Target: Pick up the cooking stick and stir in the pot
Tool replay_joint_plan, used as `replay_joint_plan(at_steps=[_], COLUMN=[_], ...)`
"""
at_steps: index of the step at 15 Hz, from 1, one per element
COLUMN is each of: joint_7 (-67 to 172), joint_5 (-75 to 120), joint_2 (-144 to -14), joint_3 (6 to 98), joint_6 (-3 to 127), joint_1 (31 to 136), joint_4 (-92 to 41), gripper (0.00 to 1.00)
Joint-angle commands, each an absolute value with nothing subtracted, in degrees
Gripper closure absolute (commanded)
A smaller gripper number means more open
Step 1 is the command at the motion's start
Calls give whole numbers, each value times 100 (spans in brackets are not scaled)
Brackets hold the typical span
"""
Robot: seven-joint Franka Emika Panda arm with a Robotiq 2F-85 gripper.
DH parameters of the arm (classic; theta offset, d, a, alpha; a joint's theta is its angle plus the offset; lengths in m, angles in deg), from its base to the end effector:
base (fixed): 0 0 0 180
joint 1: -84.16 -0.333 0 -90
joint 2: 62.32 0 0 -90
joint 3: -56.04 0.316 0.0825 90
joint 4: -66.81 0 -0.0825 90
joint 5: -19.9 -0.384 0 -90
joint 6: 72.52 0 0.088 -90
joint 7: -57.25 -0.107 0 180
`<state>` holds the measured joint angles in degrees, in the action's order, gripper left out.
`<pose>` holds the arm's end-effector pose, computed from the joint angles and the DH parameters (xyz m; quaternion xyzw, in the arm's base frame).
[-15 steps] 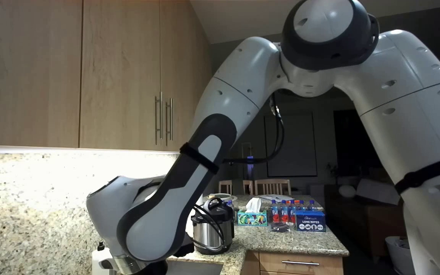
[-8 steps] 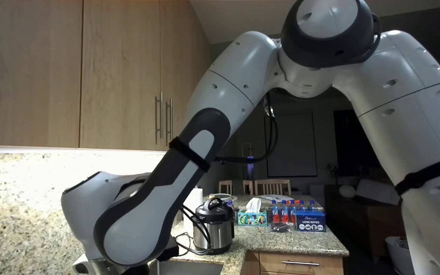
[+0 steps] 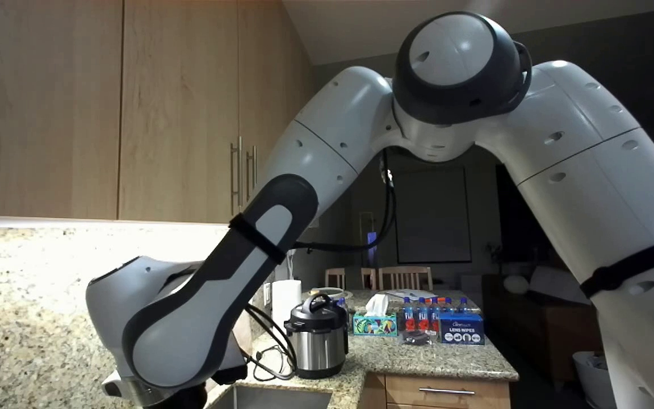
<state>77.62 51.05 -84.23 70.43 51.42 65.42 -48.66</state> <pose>0.4990 0.2979 0.2528 0.7871 0.5873 -0.0824 0.1693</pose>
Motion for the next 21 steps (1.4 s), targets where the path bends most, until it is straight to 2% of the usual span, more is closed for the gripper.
replay_joint_plan(at_steps=[1,12,21], joint_7=[7922,7860,7451], joint_5=[4929,4982,4802], joint_2=[-8513,-8228,-8279], joint_3=[7022,7044,7203], joint_6=[5145,5130,5191], joint_1=[6665,6704,6517], joint_4=[-4808,-5352,-5268], gripper=[91,91,91])
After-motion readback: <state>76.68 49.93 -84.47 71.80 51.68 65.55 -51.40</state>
